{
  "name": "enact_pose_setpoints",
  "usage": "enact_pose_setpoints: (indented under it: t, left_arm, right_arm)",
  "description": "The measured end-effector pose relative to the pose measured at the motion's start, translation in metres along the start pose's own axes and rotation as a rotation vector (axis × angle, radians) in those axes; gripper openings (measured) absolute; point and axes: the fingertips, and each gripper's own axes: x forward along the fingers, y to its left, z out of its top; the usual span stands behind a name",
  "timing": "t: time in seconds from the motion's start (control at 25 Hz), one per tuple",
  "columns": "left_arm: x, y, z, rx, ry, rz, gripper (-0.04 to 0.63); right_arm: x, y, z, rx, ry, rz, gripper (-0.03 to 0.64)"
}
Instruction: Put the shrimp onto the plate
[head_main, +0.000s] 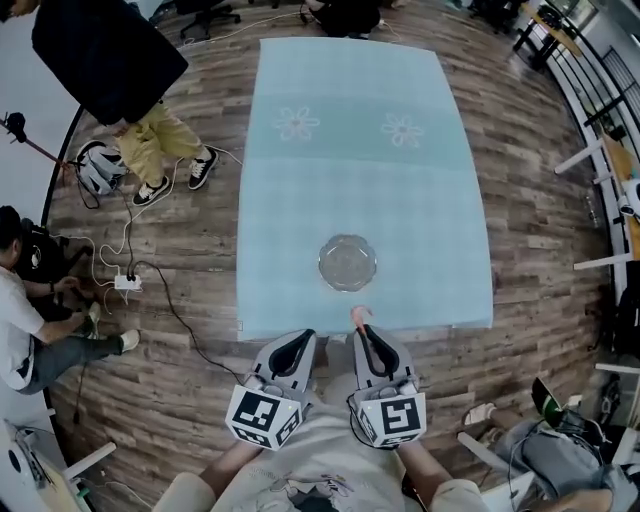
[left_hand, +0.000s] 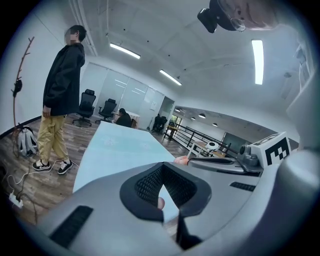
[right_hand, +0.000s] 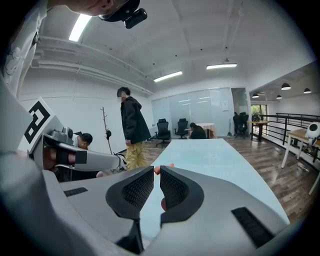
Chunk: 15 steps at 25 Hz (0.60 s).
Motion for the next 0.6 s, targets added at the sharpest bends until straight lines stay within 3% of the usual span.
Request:
enact_pose_setpoints:
  t: [0.32, 0.6]
  left_arm:
    - [0.057, 0.017, -0.005, -0.008, 0.045, 0.088, 0.0]
    - [0.09, 0.026, -0.022, -0.026, 0.077, 0.127, 0.0]
  right_arm:
    - [0.045, -0.038, -0.009, -0.014, 0.041, 0.1, 0.055]
    - [0.071, -0.057, -0.025, -0.039, 0.139, 0.158, 0.055]
